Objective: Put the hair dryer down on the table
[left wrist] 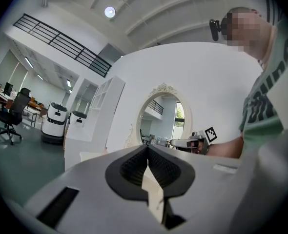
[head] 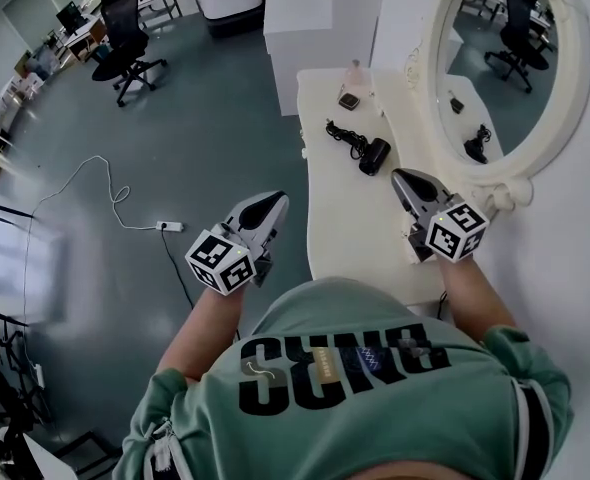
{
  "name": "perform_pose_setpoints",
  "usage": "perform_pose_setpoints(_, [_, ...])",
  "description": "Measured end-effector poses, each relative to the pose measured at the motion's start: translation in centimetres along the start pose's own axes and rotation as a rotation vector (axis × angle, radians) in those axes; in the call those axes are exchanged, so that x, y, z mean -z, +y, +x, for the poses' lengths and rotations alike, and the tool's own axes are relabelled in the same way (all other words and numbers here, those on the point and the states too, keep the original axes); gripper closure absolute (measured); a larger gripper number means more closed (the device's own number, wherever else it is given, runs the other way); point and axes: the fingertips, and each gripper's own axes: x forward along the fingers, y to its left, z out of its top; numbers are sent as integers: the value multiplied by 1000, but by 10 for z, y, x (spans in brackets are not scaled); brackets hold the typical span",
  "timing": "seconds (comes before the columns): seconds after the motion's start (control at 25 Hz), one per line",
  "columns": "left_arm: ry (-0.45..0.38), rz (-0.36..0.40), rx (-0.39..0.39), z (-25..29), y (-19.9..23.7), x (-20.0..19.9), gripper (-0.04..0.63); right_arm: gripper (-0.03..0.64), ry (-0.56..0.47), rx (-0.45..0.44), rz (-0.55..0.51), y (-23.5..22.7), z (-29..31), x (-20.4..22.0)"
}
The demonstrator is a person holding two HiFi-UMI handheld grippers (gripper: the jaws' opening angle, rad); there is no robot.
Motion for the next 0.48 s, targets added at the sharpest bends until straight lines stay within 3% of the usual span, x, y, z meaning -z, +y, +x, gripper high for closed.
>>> perform_pose_setpoints(0.48, [-8, -16, -3, -9, -5, 6, 583, 623, 3, -39, 8, 11, 3, 1])
